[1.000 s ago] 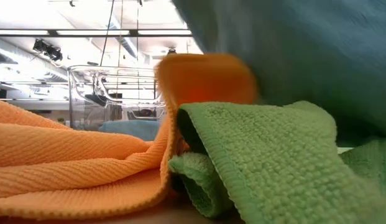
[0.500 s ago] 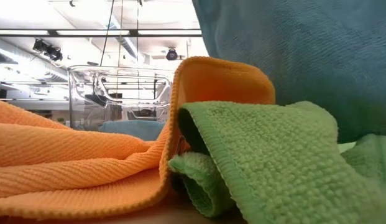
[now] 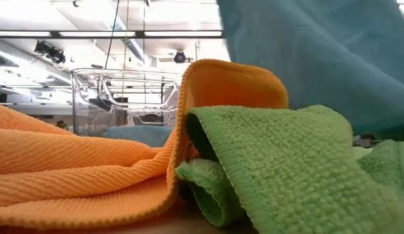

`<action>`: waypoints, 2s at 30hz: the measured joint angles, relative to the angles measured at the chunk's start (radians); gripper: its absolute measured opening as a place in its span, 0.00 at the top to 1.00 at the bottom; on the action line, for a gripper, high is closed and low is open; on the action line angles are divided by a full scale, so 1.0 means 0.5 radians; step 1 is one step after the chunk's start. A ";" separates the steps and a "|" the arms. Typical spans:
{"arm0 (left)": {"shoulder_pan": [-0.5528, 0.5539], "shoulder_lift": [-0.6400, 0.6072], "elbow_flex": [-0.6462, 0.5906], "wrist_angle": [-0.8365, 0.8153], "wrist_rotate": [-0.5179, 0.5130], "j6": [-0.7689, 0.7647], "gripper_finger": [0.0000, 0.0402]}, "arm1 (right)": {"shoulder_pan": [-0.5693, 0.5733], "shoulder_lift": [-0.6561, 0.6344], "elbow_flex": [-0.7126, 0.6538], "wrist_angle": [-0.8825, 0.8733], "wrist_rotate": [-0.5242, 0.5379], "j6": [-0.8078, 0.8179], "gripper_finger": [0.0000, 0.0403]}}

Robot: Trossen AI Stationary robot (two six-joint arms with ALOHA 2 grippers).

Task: Fold microfiber towels
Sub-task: Fold the blue towel

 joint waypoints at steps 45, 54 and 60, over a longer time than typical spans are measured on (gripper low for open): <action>-0.436 0.149 -0.001 0.207 -0.076 -0.078 0.98 | 0.219 -0.045 -0.609 0.879 -0.369 -0.005 0.90; -0.664 0.363 0.000 0.268 -0.068 -0.281 0.94 | 0.291 0.170 -0.607 1.137 -0.491 0.046 0.90; -0.720 0.493 0.000 0.296 -0.041 -0.422 0.98 | 0.293 0.272 -0.607 1.169 -0.493 0.061 0.90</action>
